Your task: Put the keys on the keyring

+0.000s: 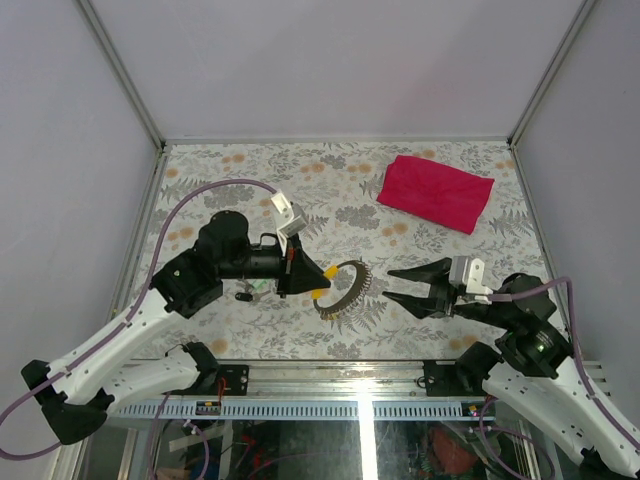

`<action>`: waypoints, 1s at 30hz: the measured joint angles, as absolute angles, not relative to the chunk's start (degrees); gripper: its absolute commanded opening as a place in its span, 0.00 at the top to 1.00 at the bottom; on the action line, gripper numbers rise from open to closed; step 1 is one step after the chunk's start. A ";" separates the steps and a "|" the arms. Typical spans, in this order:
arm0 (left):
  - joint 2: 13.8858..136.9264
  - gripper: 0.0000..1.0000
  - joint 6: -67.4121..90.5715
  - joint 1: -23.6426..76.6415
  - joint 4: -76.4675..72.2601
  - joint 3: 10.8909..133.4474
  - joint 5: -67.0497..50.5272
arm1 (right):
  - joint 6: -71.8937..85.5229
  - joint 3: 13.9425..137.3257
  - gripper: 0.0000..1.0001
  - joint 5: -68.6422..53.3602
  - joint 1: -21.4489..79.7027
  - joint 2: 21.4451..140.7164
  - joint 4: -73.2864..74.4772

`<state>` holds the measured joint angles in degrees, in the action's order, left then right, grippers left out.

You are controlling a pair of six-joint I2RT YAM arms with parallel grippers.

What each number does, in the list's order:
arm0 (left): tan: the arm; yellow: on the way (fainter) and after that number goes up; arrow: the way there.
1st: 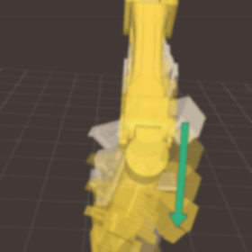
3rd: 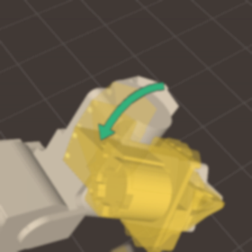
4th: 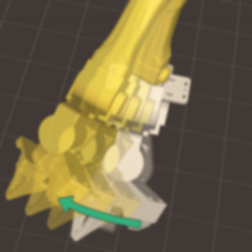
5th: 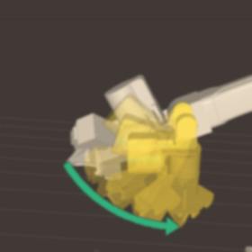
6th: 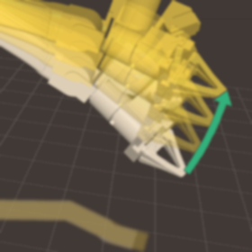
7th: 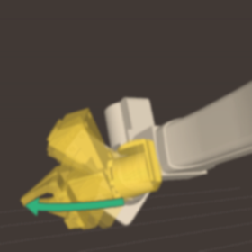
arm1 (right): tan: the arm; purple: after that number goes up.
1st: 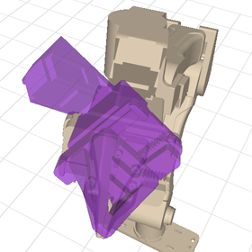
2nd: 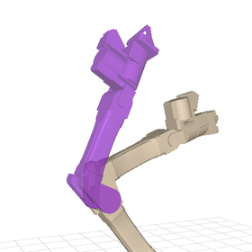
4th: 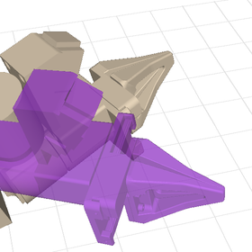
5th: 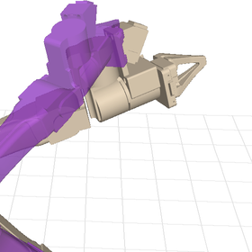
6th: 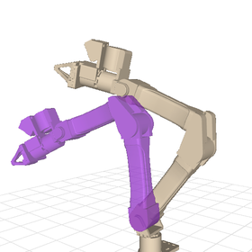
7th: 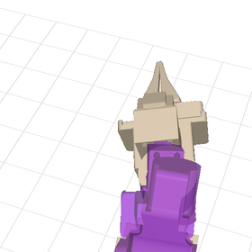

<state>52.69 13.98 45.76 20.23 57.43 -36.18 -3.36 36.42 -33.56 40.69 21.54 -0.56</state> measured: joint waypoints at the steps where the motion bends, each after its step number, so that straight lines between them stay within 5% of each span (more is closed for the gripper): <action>1: 52.80 1.00 13.34 45.71 20.38 57.56 -36.49 | -3.33 36.56 0.51 -33.56 40.69 21.67 -0.08; 13: 56.18 1.00 1.21 45.69 32.93 67.40 -40.73 | -2.79 48.95 0.33 -37.23 40.69 31.77 8.54; 30: 60.05 1.00 -7.68 45.98 44.95 71.79 -42.54 | 2.09 65.45 0.50 -45.17 40.71 54.22 24.88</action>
<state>60.05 -7.68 45.98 44.95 71.79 -42.54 2.09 65.45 -45.17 40.71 54.22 24.88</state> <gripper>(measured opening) 0.045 0.516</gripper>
